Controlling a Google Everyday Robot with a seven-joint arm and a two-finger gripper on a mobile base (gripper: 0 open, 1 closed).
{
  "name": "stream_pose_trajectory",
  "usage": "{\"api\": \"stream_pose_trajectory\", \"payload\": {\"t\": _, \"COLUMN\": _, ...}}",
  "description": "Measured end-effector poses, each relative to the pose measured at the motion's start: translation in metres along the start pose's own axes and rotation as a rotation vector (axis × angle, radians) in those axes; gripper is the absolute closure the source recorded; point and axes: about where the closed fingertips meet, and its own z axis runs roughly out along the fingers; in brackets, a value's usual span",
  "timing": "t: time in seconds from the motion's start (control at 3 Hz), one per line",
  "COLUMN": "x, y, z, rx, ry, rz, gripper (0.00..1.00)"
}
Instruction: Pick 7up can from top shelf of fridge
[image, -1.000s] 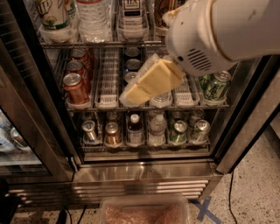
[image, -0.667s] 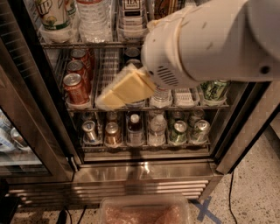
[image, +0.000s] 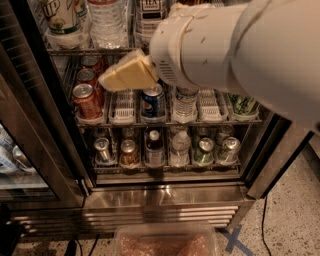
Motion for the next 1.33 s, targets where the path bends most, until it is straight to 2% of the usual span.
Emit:
{"api": "stream_pose_trajectory", "payload": {"t": 0.33, "x": 0.004, "y": -0.034, "z": 0.003, "rx": 0.117, "ry": -0.053, "rz": 0.069, "gripper": 0.00}}
{"api": "stream_pose_trajectory", "payload": {"t": 0.67, "x": 0.013, "y": -0.057, "z": 0.011, "rx": 0.158, "ry": -0.092, "rz": 0.157, "gripper": 0.00}}
{"api": "stream_pose_trajectory", "payload": {"t": 1.0, "x": 0.010, "y": -0.064, "z": 0.030, "rx": 0.127, "ry": -0.132, "rz": 0.220, "gripper": 0.00}}
{"api": "stream_pose_trajectory", "payload": {"t": 1.33, "x": 0.011, "y": -0.065, "z": 0.032, "rx": 0.126, "ry": -0.132, "rz": 0.225, "gripper": 0.00}}
